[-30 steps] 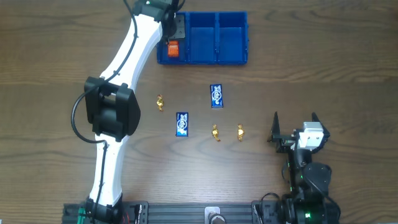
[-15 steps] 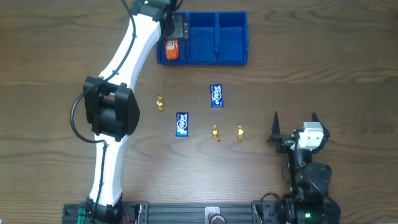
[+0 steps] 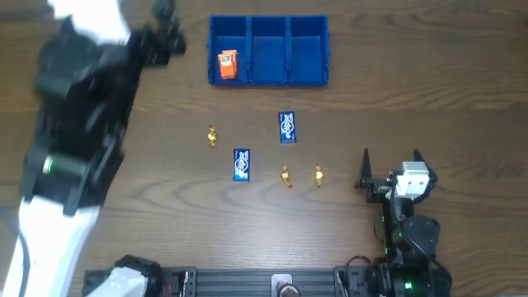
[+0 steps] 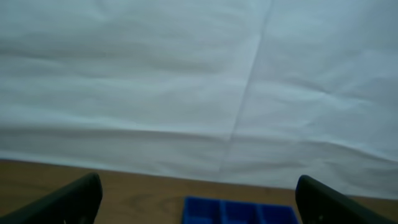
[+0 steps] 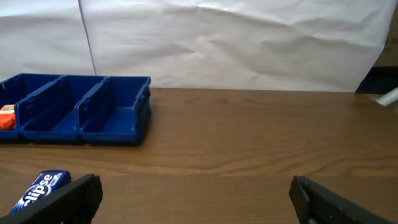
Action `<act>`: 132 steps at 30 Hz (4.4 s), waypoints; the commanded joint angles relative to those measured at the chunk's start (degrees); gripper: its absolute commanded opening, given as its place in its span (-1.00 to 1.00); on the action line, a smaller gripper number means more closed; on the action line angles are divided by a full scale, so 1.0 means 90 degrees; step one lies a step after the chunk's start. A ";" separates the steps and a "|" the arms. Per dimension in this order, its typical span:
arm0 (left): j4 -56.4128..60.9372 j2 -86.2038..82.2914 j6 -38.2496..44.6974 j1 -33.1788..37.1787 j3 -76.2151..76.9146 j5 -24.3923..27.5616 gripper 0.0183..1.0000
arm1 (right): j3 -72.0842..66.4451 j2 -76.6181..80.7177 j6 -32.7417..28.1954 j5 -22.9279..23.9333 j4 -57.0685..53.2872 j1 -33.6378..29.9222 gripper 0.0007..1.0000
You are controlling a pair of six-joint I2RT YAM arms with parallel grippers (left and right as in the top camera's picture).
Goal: Sort Candies Into Trays
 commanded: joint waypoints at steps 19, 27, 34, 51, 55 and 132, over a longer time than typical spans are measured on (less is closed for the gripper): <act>0.2480 -0.6912 0.0374 0.1676 -0.8162 0.1739 1.00 | -0.0012 -0.0034 -0.0070 0.0015 -0.0022 -0.0015 1.00; 0.1661 -0.7128 0.1018 0.1676 -0.8755 0.1766 1.00 | -0.0012 -0.0034 -0.0070 0.0015 -0.0019 -0.0015 1.00; 0.1195 -0.7128 0.1183 0.1676 -0.8755 0.1756 1.00 | -0.0012 -0.0034 -0.0070 0.0015 -0.0022 -0.0015 1.00; 0.1192 -0.7123 0.1183 0.1676 -0.8755 0.1756 1.00 | -0.0012 -0.0034 -0.0070 0.0015 -0.0022 -0.0015 1.00; 0.1192 -0.7123 0.1183 0.1676 -0.8755 0.1756 1.00 | -0.0012 -0.0034 -0.0075 0.0022 0.0085 -0.0015 1.00; 0.1192 -0.7123 0.1183 0.1676 -0.8755 0.1756 1.00 | 0.9629 1.2930 0.4962 0.0381 -0.5073 0.5095 -0.64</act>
